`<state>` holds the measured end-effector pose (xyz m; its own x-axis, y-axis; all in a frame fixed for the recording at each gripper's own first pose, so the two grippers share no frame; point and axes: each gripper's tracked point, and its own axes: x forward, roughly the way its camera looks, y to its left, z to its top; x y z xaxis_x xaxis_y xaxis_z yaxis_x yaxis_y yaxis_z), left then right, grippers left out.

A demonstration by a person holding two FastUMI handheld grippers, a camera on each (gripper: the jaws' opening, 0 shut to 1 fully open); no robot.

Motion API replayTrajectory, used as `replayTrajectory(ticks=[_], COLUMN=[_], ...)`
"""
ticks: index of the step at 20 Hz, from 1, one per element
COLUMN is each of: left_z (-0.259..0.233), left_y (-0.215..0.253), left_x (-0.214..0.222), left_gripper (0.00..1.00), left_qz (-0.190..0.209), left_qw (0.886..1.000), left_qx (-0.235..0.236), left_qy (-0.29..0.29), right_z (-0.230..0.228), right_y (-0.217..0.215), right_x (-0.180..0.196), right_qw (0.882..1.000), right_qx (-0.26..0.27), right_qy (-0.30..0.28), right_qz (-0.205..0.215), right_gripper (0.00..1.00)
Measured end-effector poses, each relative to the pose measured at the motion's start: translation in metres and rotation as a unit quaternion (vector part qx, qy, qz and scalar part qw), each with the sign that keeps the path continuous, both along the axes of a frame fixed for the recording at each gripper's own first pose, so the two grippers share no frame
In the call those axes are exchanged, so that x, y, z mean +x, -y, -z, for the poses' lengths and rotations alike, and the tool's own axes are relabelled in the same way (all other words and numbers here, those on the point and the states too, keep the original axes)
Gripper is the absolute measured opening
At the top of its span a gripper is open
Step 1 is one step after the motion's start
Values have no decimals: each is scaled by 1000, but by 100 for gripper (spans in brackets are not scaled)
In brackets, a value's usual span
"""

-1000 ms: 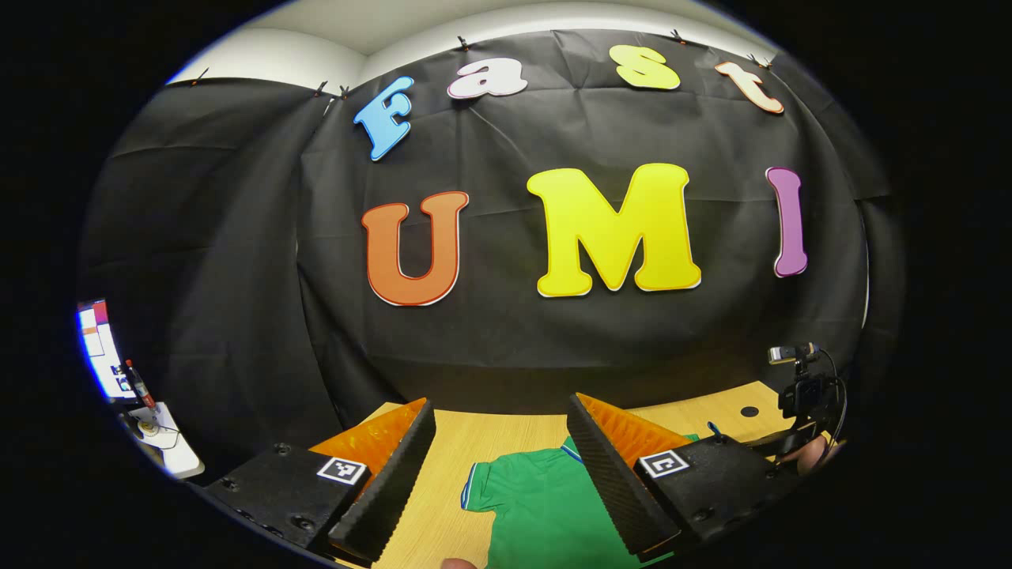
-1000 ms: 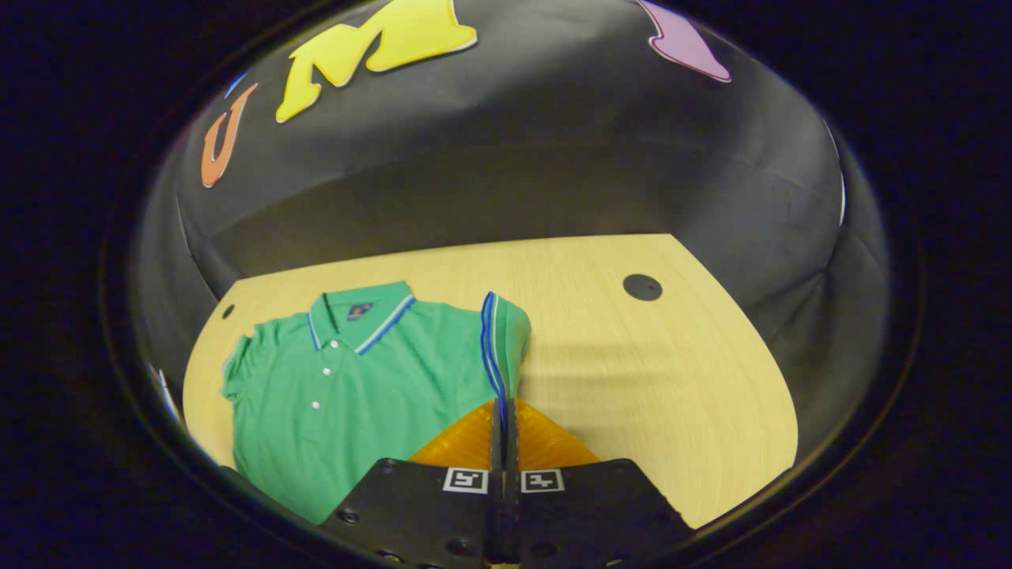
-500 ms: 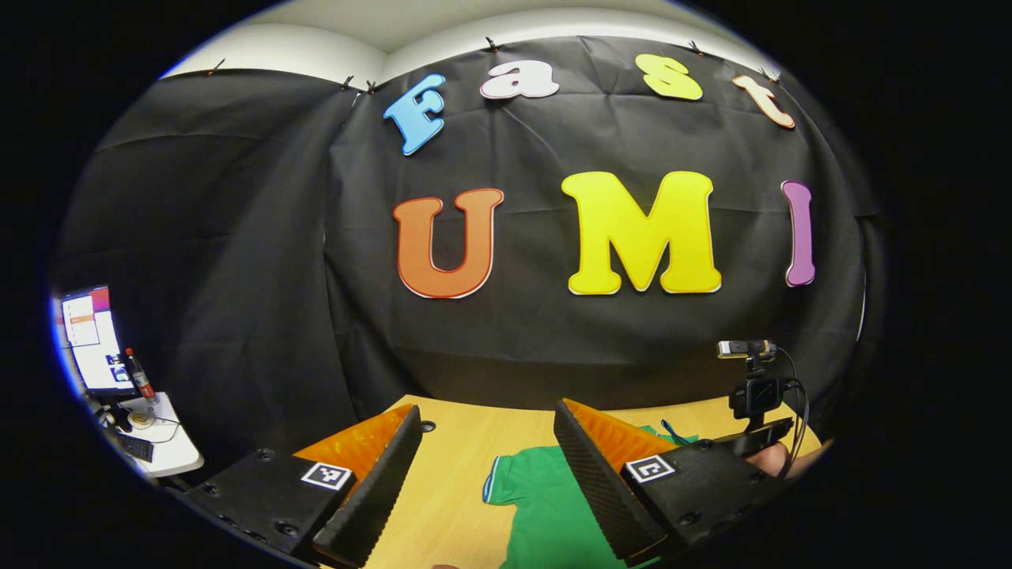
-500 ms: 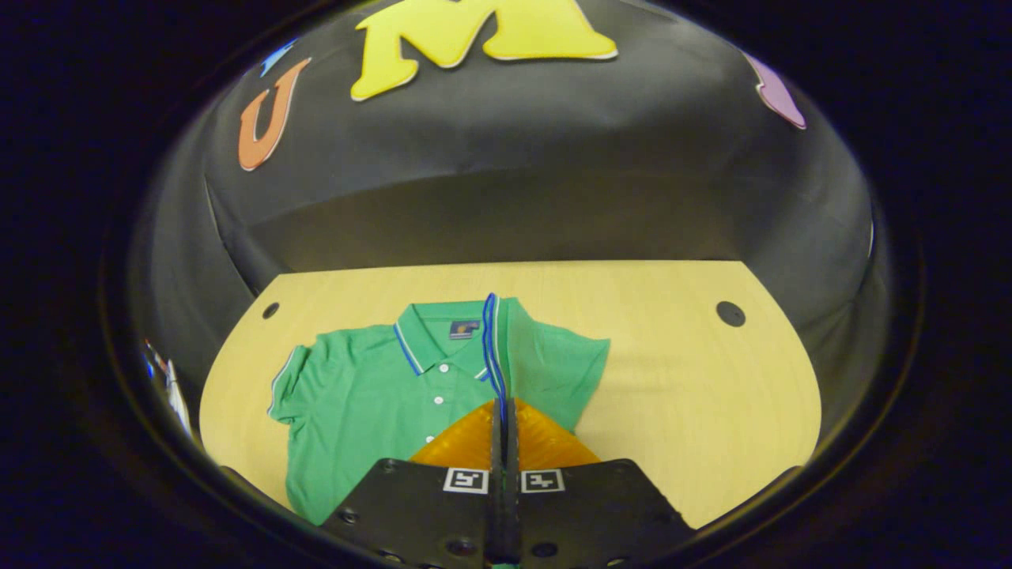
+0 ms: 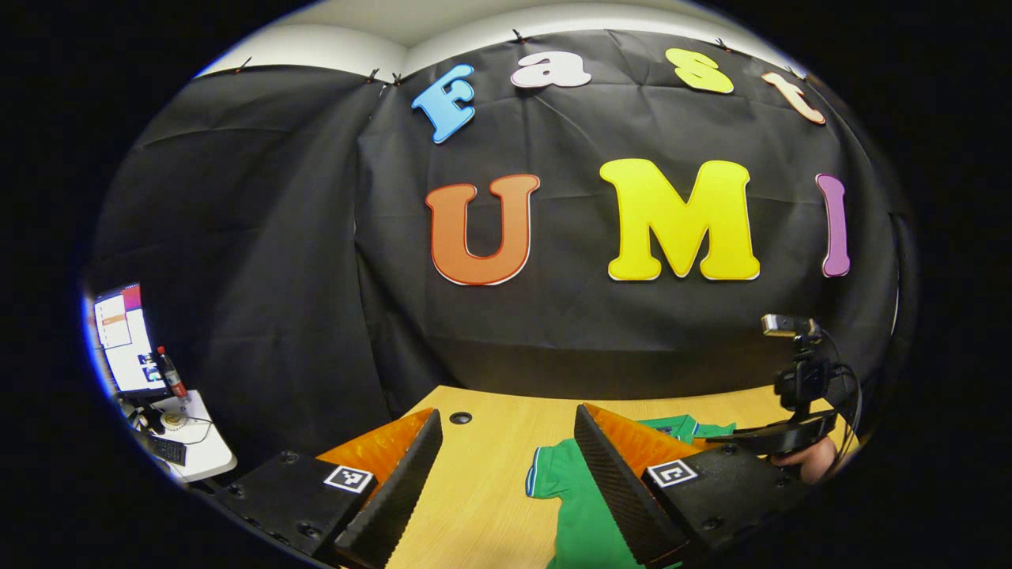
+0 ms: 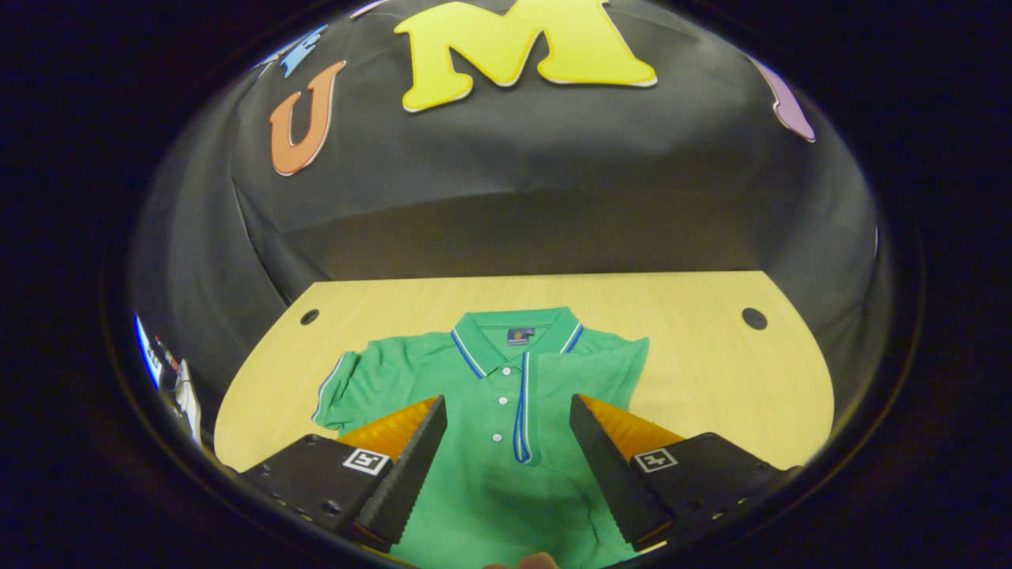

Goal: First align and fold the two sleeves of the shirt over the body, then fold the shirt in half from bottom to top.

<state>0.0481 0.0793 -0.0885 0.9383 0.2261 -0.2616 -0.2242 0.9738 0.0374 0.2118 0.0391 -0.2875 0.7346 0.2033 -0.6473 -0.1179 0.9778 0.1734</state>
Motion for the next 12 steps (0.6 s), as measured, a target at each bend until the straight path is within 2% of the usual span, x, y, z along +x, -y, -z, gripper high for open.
replayTrajectory(ticks=[3, 7, 10, 12], left_z=[41, 118, 177, 214], left_y=[3, 0, 1, -2], left_x=[25, 66, 91, 103], left_gripper=[100, 100, 100, 100], left_qz=[41, 83, 102, 107], left_qw=[997, 986, 974, 967], left_qx=[-43, -108, -126, -129], left_qy=[-40, -99, -157, -193], right_z=[-41, -97, -121, -126], right_y=[17, 51, 68, 70], right_x=[-27, -71, -104, -123], right_qw=[999, 994, 992, 991], right_qx=[-17, -62, -75, -87], right_qy=[34, 86, 99, 99], right_qz=[-2, -10, 7, 1], right_gripper=[96, 96, 96, 96])
